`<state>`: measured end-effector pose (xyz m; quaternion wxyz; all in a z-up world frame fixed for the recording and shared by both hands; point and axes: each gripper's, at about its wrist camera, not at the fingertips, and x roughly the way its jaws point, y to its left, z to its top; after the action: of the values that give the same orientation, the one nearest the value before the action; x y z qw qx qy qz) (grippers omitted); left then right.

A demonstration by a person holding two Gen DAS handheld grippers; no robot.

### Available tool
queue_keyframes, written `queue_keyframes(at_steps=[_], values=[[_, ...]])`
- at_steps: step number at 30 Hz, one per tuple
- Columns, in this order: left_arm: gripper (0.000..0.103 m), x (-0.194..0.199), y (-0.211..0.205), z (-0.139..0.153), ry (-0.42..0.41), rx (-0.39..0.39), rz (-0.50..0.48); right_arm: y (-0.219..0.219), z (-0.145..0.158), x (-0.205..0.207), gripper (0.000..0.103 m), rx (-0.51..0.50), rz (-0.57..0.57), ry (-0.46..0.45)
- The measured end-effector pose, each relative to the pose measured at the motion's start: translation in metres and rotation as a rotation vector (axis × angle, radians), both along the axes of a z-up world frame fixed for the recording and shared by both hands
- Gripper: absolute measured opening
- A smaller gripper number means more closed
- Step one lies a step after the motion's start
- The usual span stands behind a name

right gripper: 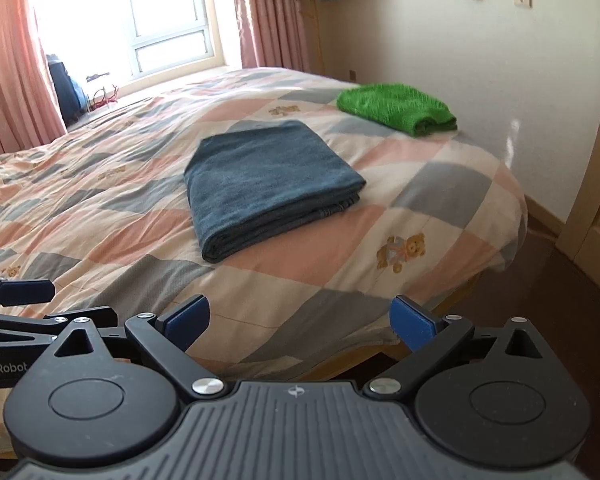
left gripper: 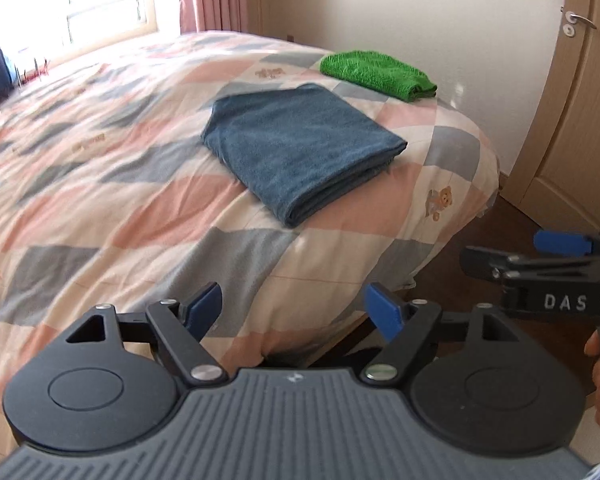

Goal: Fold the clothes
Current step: 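Move both grippers back over the folded jeans toward their edge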

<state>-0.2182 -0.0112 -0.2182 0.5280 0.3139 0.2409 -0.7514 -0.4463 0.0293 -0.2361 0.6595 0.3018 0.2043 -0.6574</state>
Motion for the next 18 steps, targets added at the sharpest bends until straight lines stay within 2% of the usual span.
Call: queue_keyframes(at_steps=[5,10,14,18], values=[[0.079,0.004,-0.026,-0.011,0.046,0.055,0.029,-0.009,-0.019,-0.018,0.099,0.025,-0.032,-0.050],[0.080,0.011,-0.067,-0.035,0.106,0.150,0.088,-0.026,-0.046,-0.042,0.099,0.052,-0.051,-0.141],[0.080,0.010,-0.093,-0.050,0.094,0.193,0.132,-0.044,-0.078,-0.061,0.099,0.131,-0.096,-0.185],[0.080,-0.001,-0.106,-0.054,0.053,0.188,0.137,-0.060,-0.090,-0.074,0.099,0.152,-0.106,-0.210]])
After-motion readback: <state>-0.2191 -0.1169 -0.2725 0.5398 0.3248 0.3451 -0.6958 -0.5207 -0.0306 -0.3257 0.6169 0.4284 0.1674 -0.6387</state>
